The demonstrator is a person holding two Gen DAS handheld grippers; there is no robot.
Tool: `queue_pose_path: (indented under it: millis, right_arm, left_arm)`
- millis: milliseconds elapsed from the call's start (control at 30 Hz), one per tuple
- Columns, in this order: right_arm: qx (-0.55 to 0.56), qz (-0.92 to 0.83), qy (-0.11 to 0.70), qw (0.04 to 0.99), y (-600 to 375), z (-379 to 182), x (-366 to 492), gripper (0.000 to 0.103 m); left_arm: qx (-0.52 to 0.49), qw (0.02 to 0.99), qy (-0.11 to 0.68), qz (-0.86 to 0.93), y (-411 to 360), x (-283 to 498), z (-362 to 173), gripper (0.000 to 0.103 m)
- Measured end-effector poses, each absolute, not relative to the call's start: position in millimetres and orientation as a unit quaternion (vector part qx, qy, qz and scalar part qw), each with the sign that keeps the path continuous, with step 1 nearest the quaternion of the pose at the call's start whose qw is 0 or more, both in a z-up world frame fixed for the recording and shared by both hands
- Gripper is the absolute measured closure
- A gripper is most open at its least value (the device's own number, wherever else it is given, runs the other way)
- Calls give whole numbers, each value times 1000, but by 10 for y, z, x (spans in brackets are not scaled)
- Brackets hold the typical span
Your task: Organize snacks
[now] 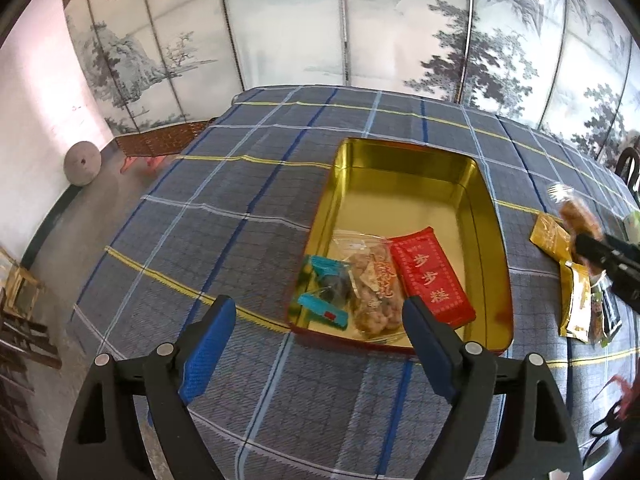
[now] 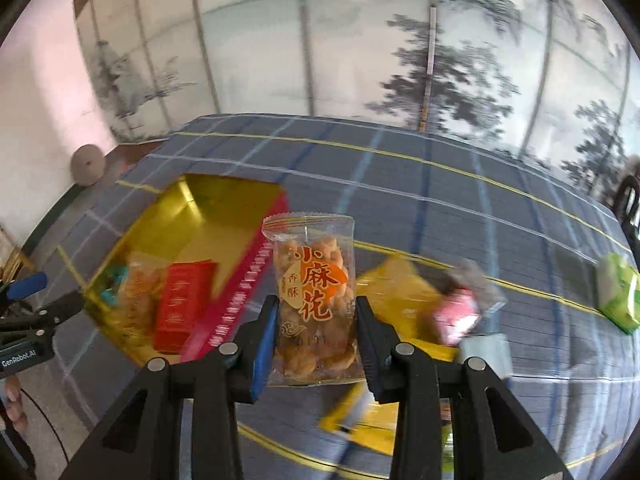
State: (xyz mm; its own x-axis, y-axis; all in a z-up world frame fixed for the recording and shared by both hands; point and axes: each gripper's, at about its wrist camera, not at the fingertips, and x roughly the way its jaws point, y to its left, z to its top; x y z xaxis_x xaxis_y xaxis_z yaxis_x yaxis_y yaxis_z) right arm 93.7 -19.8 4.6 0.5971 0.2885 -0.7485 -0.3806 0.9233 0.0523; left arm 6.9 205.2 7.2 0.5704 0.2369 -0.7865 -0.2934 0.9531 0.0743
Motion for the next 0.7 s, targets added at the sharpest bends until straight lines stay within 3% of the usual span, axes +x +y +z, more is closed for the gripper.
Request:
queue_pose_path:
  millis: [700]
  right_arm:
    - [-82,257,425,864,780,-138,739,66]
  left_arm:
    - [-69,872,440,202,2597,-180,69,20]
